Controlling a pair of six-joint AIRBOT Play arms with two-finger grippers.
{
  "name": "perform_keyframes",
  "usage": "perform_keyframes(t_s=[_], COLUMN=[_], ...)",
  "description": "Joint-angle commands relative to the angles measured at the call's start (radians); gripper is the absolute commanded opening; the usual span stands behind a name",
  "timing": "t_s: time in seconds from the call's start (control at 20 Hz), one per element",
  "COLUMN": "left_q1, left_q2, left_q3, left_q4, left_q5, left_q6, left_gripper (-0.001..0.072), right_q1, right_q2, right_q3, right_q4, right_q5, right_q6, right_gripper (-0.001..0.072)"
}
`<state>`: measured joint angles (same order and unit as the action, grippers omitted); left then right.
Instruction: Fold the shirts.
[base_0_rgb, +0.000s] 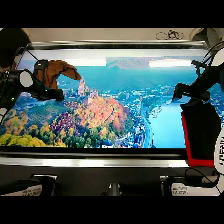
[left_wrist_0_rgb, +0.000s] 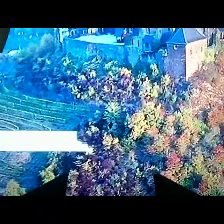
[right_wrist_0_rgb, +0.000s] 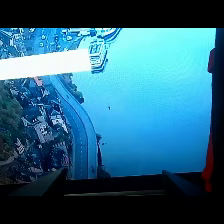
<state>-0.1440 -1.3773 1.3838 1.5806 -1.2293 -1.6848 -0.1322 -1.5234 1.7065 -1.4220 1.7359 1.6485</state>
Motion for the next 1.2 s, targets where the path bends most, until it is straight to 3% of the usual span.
perform_keyframes(t_s=[0.0, 0.5, 0.6, 0.75, 0.95, 1.05, 1.15], left_q1=[-0.001, -0.001, -0.001, -0.001, 0.006, 0.07, 0.194], left_q2=[0.0, 0.0, -0.001, -0.019, -0.067, -0.155, -0.289], left_q3=[0.0, 0.0, 0.0, -0.001, 0.008, 0.113, 0.275], left_q4=[0.0, 0.0, 0.0, -0.015, -0.013, 0.04, 0.042], left_q5=[0.0, 0.0, 0.001, 0.127, 0.338, 0.335, 0.238], left_q6=[0.0, 0.0, -0.001, -0.004, 0.0, -0.064, -0.129], left_gripper=[0.0628, 0.0628, 0.0628, 0.0628, 0.063, 0.0631, 0.0632], right_q1=[0.001, 0.001, 0.001, 0.001, 0.001, 0.001, 0.001], right_q2=[0.0, 0.0, 0.0, 0.0, 0.0, 0.0, 0.0], right_q3=[0.001, 0.001, 0.001, 0.001, 0.001, 0.001, 0.001], right_q4=[0.0, 0.0, -0.001, -0.001, 0.003, 0.02, 0.035], right_q5=[0.0, -0.001, -0.074, -0.174, -0.202, -0.259, -0.276], right_q6=[0.0, 0.0, 0.002, 0.002, 0.027, 0.051, 0.053], right_gripper=[0.065, 0.065, 0.0649, 0.0649, 0.0649, 0.0649, 0.0649])
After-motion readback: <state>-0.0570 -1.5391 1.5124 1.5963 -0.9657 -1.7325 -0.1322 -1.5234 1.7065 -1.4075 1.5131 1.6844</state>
